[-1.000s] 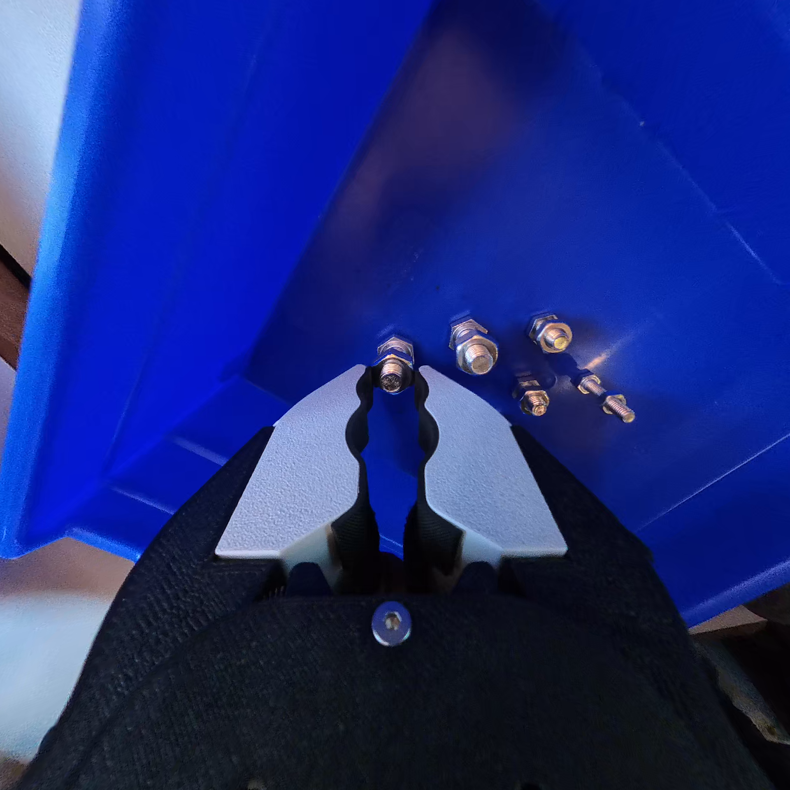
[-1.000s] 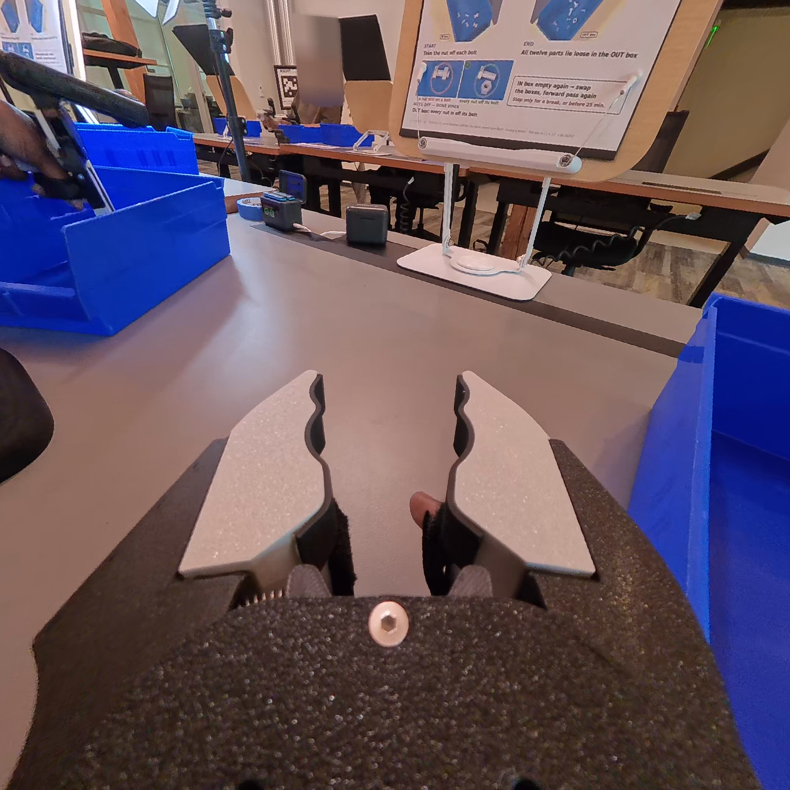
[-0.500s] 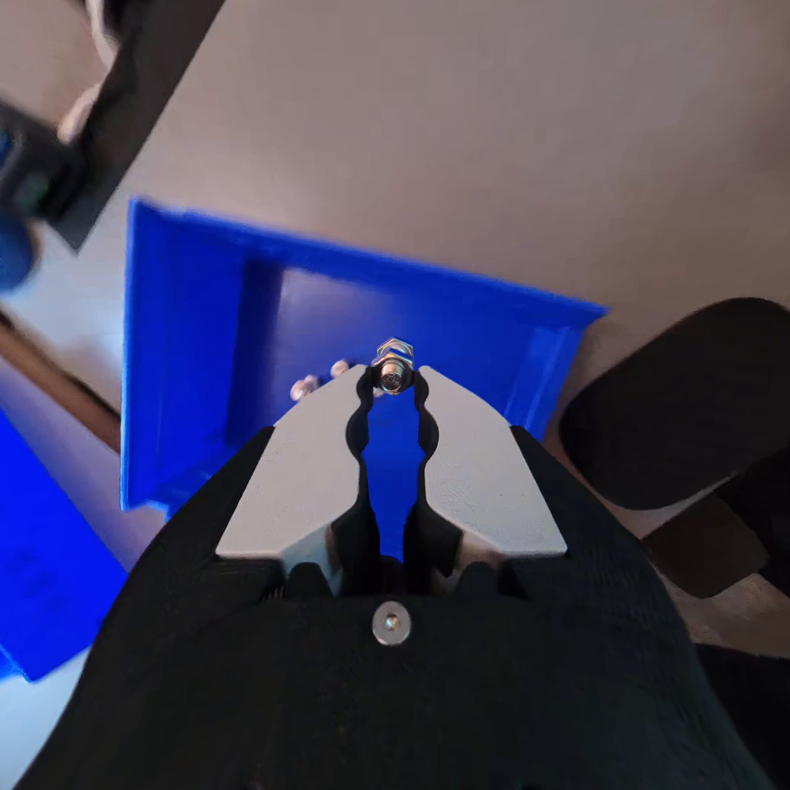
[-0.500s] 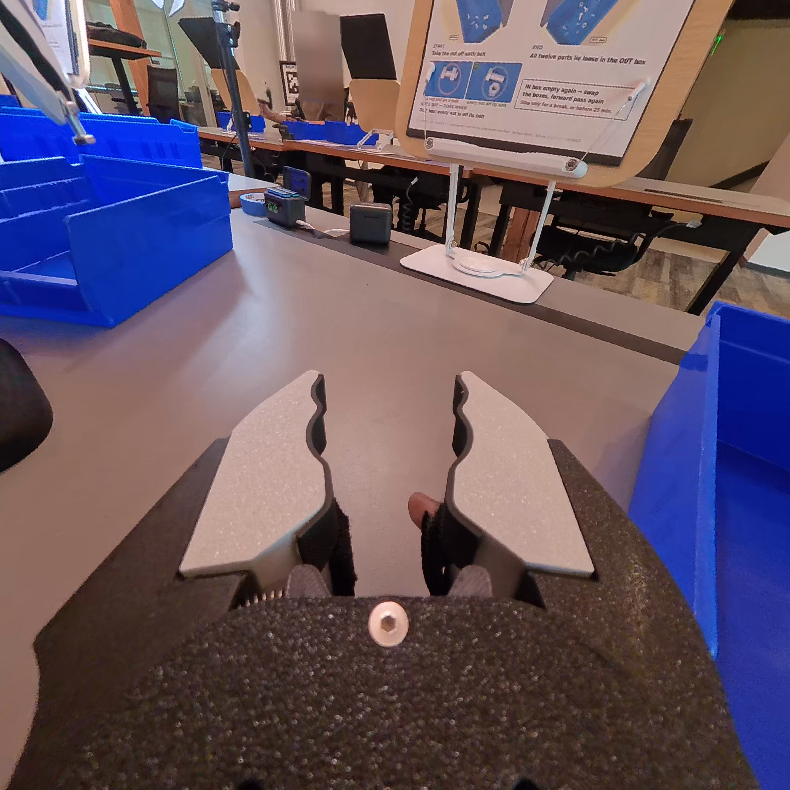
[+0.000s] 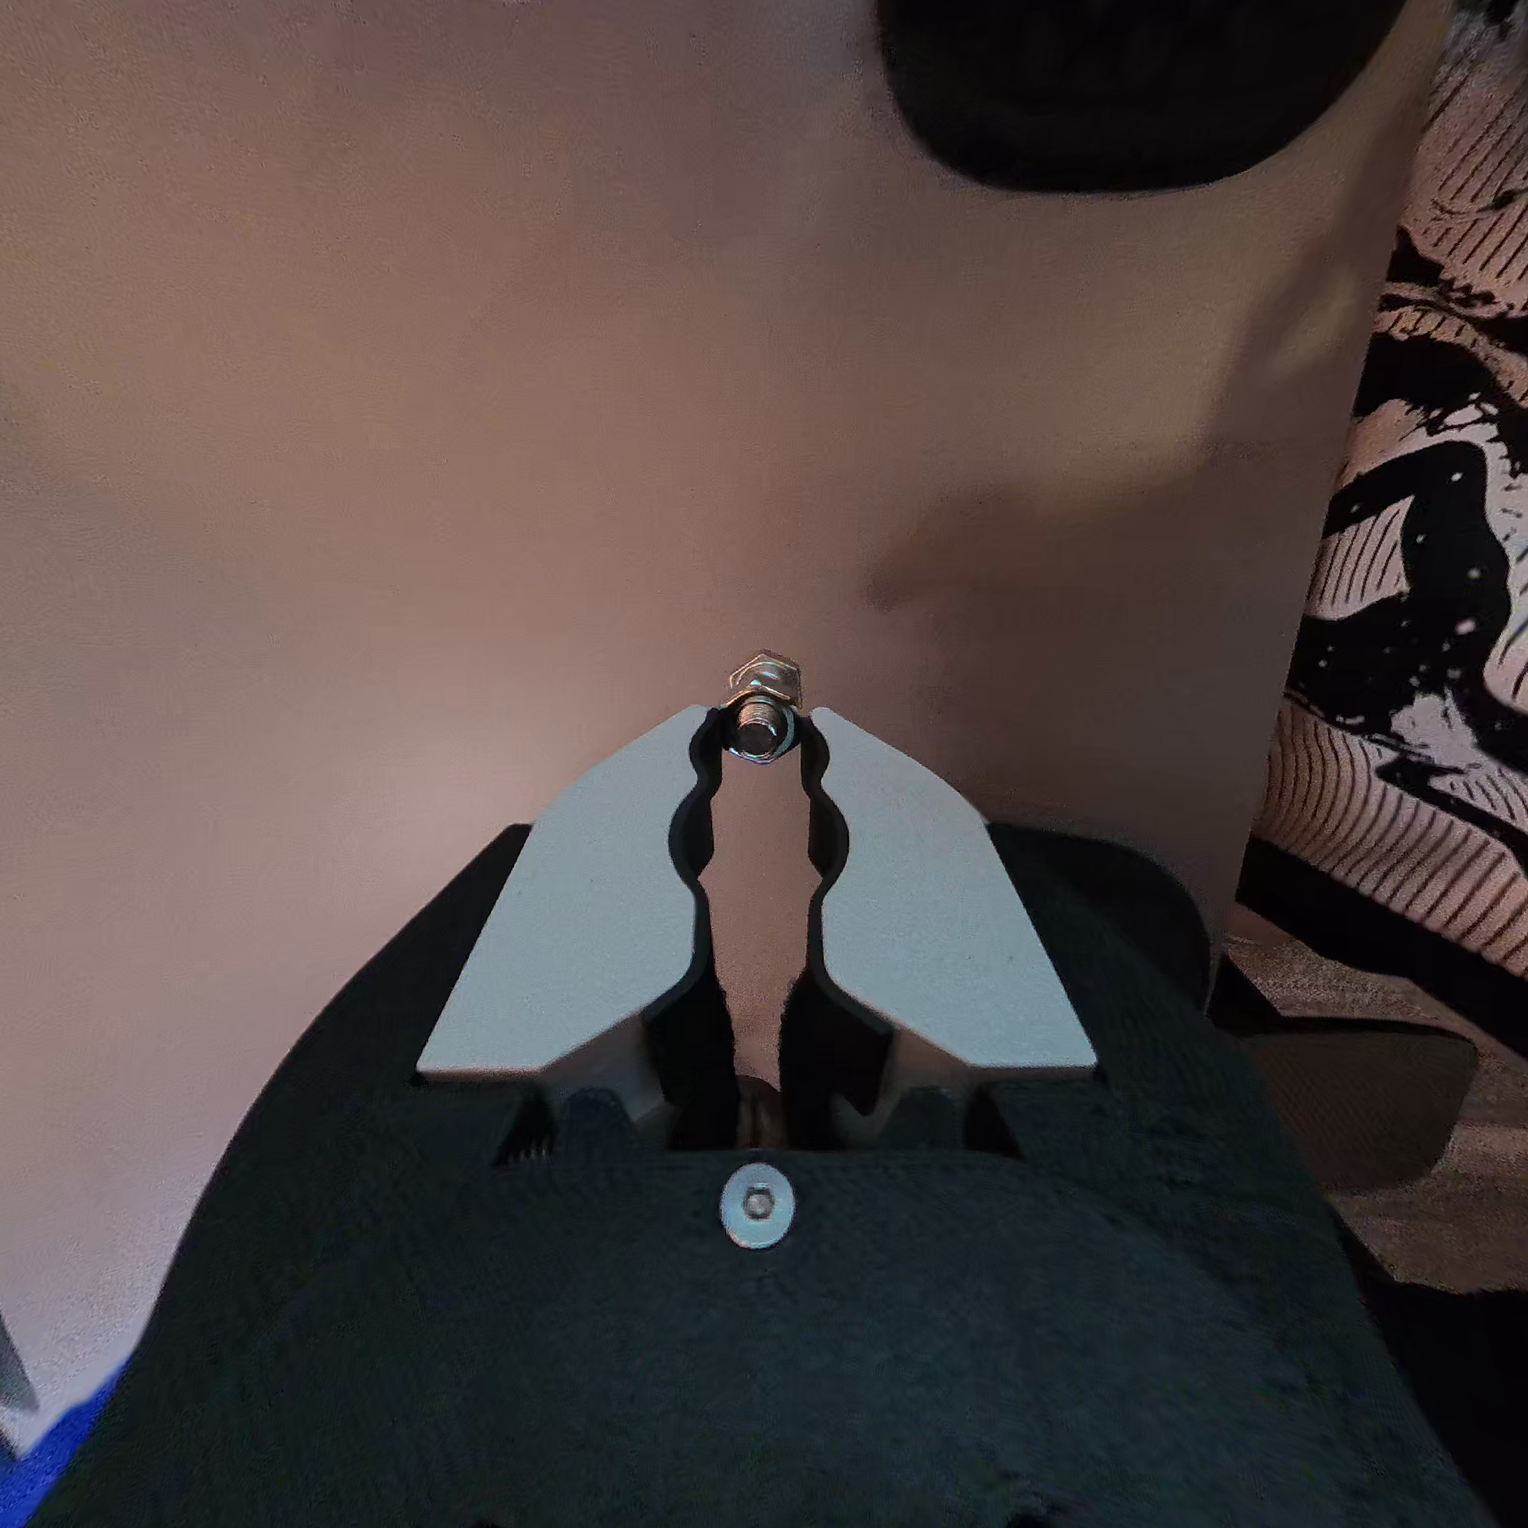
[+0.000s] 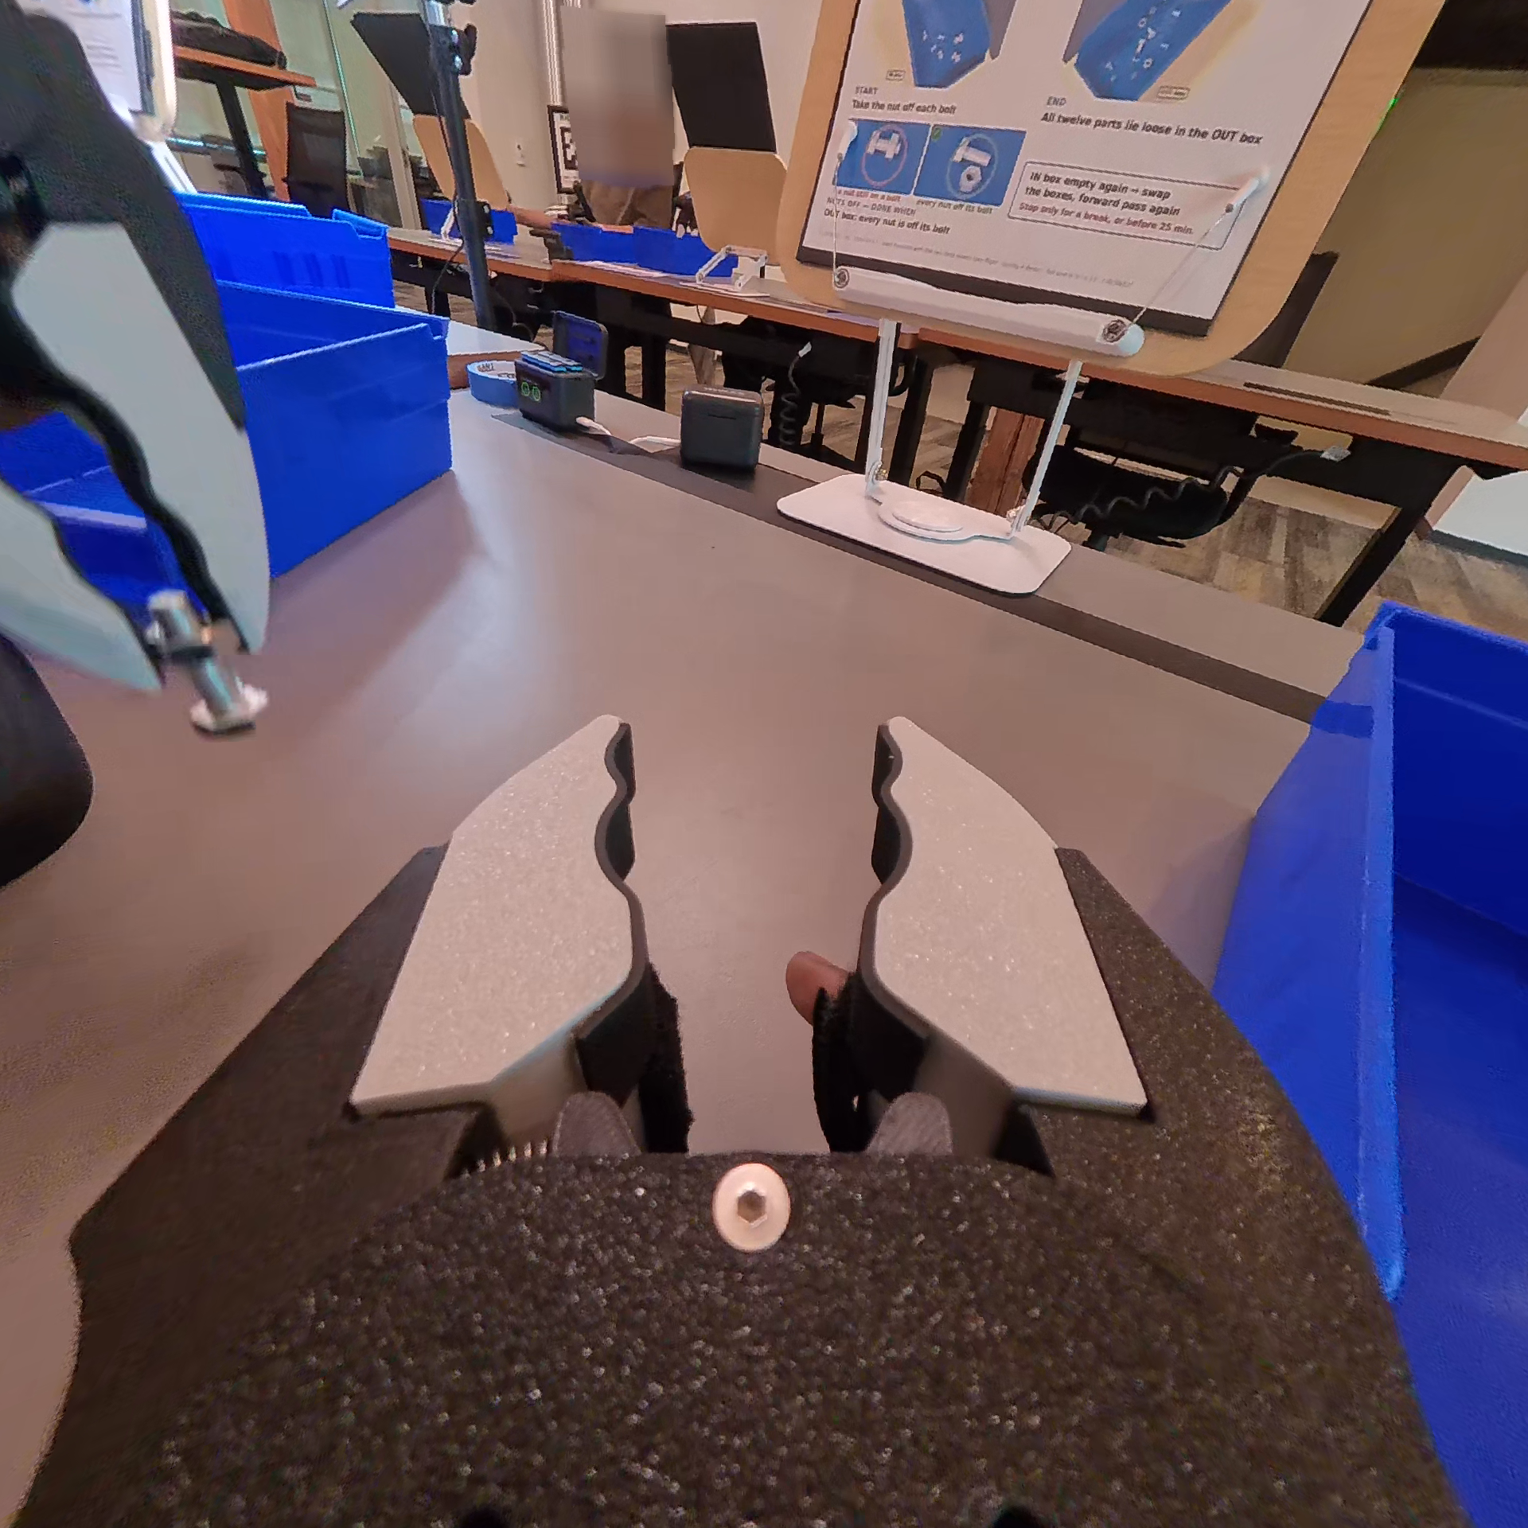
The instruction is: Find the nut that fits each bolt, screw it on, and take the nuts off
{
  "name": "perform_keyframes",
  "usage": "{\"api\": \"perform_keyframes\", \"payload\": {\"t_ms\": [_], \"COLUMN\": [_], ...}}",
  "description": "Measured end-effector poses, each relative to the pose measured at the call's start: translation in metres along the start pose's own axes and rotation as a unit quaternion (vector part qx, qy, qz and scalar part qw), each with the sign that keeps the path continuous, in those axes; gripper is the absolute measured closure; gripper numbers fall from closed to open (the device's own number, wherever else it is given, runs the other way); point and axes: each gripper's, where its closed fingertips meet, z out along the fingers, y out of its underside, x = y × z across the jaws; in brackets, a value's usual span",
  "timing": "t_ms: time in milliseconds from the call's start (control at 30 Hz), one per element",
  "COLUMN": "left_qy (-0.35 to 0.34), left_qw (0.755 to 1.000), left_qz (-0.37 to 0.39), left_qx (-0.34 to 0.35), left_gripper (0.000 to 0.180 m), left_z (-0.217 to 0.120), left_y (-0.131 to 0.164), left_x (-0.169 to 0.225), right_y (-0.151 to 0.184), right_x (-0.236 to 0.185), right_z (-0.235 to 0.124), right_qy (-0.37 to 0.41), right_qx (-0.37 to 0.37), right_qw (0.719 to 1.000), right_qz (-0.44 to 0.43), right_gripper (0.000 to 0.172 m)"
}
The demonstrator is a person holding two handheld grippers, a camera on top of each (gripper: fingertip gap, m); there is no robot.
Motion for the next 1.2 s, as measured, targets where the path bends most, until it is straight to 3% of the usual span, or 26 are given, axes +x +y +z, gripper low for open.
{"api": "perform_keyframes", "payload": {"t_ms": [33,333,700,767,900,1000,1100,1200], "left_qy": [0.004,0.022,0.033,0.032,0.029,0.008,-0.025,-0.077], "left_qw": [1.0,0.998,0.998,0.999,0.995,0.977,0.955,0.929], "left_qz": [0.011,0.031,0.024,0.011,-0.055,-0.116,-0.137,-0.137], "left_qx": [-0.004,-0.04,-0.04,-0.028,0.073,0.181,0.263,0.335], "left_gripper": [0.162,0.162,0.162,0.154,0.145,0.14,0.138,0.133], "left_z": [0.008,0.052,0.061,0.06,0.049,0.041,0.033,0.016], "left_y": [-0.006,-0.018,-0.015,-0.015,-0.021,-0.022,-0.018,-0.015], "left_x": [0.006,0.02,0.023,0.023,0.022,0.018,0.016,0.01], "right_y": [0.0,0.0,0.001,0.001,-0.001,-0.006,-0.01,0.0], "right_x": [-0.001,-0.003,-0.003,-0.003,-0.003,-0.012,-0.046,-0.096], "right_z": [0.0,0.0,0.001,0.001,0.0,-0.002,-0.007,-0.017], "right_qy": [0.0,-0.003,-0.005,-0.005,-0.009,-0.042,-0.155,-0.308], "right_qx": [-0.001,-0.001,-0.002,-0.001,0.005,0.02,0.027,-0.033], "right_qw": [1.0,1.0,1.0,1.0,1.0,0.999,0.987,0.951], "right_qz": [-0.002,-0.008,-0.006,-0.005,-0.002,-0.006,-0.022,-0.016], "right_gripper": [0.116,0.116,0.116,0.116,0.115,0.114,0.119,0.121]}}
